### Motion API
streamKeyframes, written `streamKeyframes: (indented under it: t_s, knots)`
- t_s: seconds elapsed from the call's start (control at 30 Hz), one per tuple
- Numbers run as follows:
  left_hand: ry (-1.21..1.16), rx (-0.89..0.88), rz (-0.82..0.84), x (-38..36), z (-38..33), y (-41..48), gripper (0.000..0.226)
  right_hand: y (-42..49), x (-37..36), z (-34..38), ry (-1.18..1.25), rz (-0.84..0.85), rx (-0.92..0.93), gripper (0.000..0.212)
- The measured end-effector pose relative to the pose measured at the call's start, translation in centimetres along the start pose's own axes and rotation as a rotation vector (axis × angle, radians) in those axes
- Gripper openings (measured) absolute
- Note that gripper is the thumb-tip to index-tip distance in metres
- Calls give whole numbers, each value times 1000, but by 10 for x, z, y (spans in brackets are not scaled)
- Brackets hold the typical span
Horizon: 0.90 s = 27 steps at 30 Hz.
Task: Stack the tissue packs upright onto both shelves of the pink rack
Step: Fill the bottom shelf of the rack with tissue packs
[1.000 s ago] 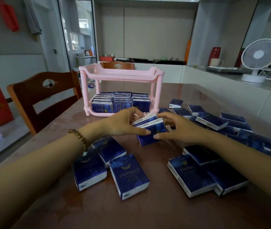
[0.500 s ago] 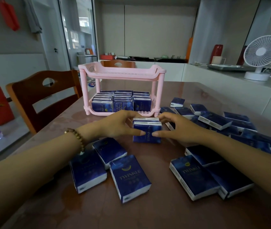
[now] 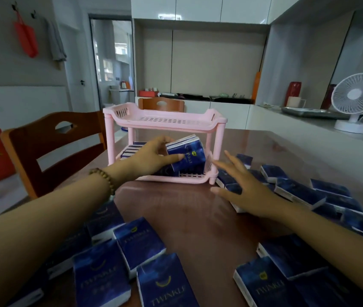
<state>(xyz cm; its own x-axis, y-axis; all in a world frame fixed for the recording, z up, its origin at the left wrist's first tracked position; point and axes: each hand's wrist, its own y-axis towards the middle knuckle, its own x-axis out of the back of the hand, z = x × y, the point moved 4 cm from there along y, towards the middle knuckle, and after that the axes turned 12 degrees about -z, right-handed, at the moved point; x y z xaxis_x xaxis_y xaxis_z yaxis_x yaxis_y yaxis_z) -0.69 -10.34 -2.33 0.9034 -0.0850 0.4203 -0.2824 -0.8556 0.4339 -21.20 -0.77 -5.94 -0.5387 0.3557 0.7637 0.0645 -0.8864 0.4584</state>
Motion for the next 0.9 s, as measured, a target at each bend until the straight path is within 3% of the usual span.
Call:
streamKeyframes:
  t_s: [0.23, 0.47, 0.63, 0.8, 0.9]
  knots:
    - [86, -42, 57, -24, 6, 25, 36, 2, -12, -10, 40, -17, 6, 77]
    - [259, -60, 178, -31, 18, 39, 42, 2, -12, -9, 153, -46, 6, 62]
    - [356, -153, 150, -31, 28, 43, 41, 3, -8, -11, 245, -85, -58, 50]
    - [480, -172, 191, -31, 30, 49, 54, 22, 5, -23, 248, -48, -207, 99]
    - [520, -152, 240, -32, 29, 54, 58, 40, 11, -26, 264, 30, -231, 112]
